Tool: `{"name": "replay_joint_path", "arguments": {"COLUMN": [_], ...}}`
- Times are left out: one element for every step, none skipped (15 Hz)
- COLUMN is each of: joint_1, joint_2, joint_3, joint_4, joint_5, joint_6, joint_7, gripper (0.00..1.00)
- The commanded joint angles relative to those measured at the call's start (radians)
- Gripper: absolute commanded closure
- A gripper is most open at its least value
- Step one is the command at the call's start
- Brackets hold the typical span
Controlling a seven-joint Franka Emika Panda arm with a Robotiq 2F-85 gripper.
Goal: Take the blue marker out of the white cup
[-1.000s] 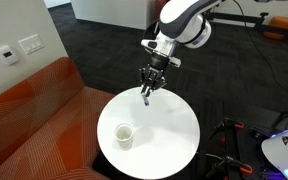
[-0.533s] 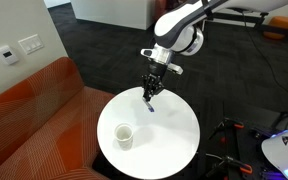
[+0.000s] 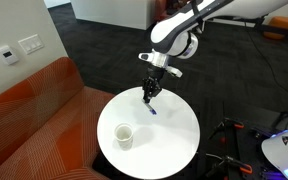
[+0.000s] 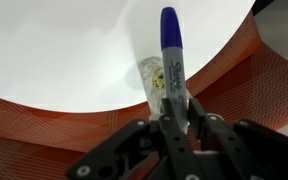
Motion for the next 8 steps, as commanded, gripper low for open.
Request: {"name": "replay_joint_path", "arguments": {"joint_1": [-0.013, 0.009, 0.020, 0.028, 0.033, 0.041, 0.054, 0.062], "joint_2": [0.000, 0.012, 0.019, 0.029, 0.041, 0.053, 0.065, 0.077], "joint_3": [0.014, 0.001, -0.004, -0.005, -0.003, -0.005, -0.011, -0.016], "joint_4": [0.001, 0.004, 0.004, 0.005, 0.006, 0.007, 0.006, 0.007], "joint_5": [-0.008, -0.010, -0.019, -0.025, -0.035, -0.056, -0.097, -0.150], "joint_6": [0.001, 0.081, 0.136, 0.204, 0.263, 0.314, 0.357, 0.378], "joint_7": [0.005, 0.070, 0.104, 0.145, 0.182, 0.236, 0.302, 0.376], "gripper": [0.94, 0.94, 0.94, 0.94, 0.94, 0.94, 0.94, 0.94]}}
